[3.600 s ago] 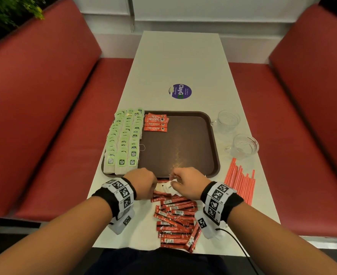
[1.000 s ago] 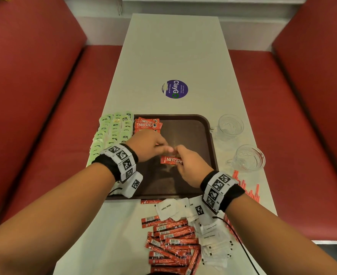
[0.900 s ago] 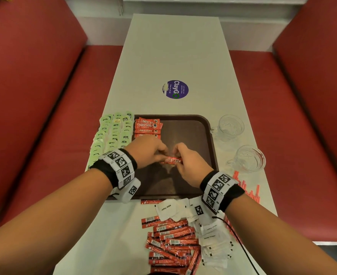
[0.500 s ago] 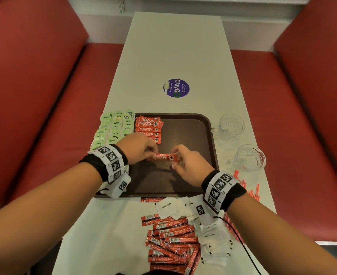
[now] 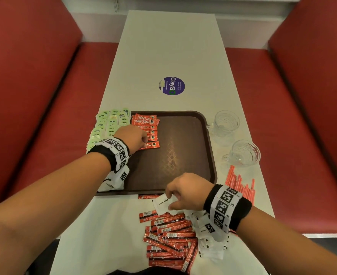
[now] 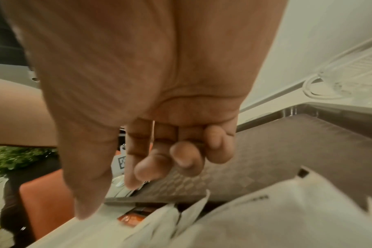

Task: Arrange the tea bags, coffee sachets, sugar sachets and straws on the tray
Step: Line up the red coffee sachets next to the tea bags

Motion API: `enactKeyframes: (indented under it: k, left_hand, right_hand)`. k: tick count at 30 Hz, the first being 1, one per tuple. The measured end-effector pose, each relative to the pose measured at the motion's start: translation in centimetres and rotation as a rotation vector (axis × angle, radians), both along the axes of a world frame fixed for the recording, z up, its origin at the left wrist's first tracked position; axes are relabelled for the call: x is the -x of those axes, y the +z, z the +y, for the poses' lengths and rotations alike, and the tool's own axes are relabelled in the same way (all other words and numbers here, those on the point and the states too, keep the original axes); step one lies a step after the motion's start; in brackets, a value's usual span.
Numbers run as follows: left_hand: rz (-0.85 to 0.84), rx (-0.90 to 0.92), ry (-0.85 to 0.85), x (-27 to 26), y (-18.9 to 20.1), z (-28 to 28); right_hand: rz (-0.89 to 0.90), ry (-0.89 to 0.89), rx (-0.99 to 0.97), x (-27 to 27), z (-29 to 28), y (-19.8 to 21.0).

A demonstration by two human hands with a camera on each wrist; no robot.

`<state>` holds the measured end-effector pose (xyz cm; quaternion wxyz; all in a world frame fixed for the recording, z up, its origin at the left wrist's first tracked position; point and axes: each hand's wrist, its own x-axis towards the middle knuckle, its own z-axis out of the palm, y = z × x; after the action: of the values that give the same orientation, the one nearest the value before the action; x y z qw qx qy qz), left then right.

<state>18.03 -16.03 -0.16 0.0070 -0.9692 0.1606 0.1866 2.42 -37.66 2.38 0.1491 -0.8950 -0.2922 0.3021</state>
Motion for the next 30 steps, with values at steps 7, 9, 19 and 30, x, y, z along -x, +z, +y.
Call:
enactKeyframes:
  k: [7,9,19,30]
  left_hand:
    - [0.094,-0.081,-0.001,-0.6,0.4,-1.0]
    - [0.122,-0.104,0.002,-0.8,0.8,-1.2]
    - [-0.112,0.269,-0.044,7.5,2.3,-0.6]
    - [0.140,0.171,-0.280,18.6,0.3,1.5]
  right_hand:
    - [0.022,0.111,0.123,2.3,0.6,-0.1]
    - [0.023,0.124,0.119,2.9,0.7,-0.2]
    - [-0.087,0.159,0.162,4.7,0.8,-0.4]
    - [-0.209,0.132,0.206,5.9,1.0,-0.9]
